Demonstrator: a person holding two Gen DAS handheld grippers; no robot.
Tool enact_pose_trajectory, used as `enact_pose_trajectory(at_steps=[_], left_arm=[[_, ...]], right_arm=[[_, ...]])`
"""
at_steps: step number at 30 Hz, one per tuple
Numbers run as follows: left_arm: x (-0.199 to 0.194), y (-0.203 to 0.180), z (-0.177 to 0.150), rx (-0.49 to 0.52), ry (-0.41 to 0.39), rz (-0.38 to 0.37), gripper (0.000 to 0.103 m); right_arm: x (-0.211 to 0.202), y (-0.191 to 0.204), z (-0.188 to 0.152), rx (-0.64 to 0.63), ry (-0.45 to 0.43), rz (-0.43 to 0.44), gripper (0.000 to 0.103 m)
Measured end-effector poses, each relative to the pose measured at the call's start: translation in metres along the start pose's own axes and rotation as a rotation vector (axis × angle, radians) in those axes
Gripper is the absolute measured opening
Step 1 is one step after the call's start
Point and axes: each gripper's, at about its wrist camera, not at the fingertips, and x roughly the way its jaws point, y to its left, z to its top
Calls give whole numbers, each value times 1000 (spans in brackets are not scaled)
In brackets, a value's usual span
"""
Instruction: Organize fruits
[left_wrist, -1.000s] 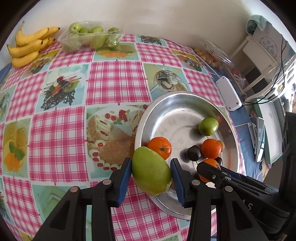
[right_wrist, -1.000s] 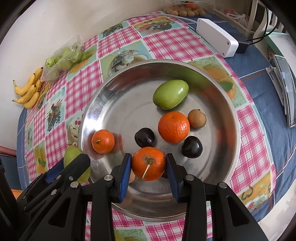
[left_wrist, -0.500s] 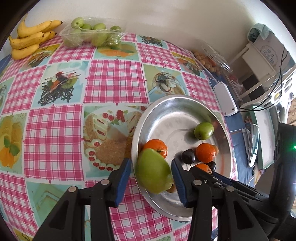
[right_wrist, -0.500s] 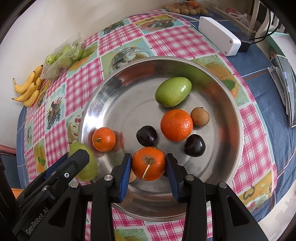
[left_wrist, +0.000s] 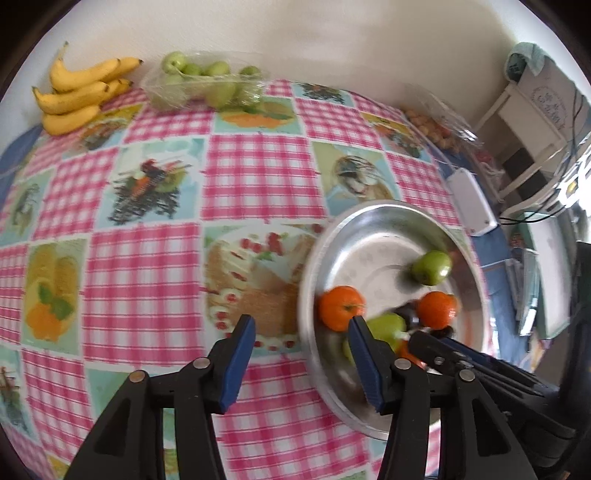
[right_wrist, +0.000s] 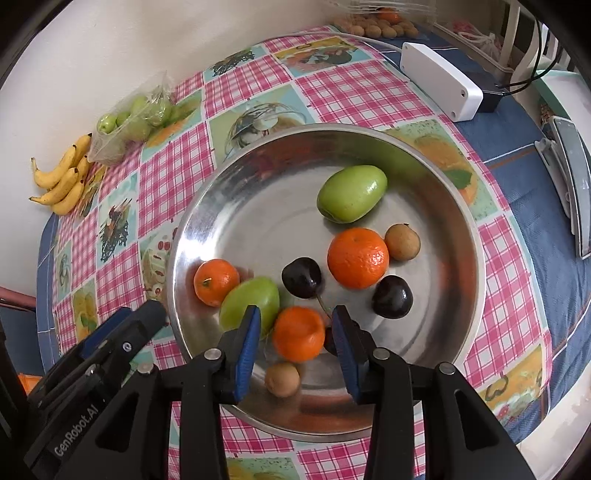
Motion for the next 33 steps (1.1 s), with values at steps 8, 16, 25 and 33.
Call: enact_pose_trajectory(at_steps=[8, 16, 25, 33], left_arm=[[3, 23, 2, 3, -13, 177, 80], [4, 41, 5, -16, -34, 247, 103], [6, 51, 2, -17, -31, 279, 103], [5, 63, -2, -27, -50, 287, 103]], right_arm=[[2, 0, 2, -7, -1, -13, 60], [6, 7, 3, -47, -1, -23, 77], [8, 13, 1, -81, -10, -27, 94], [5, 18, 0, -101, -38, -33, 100]])
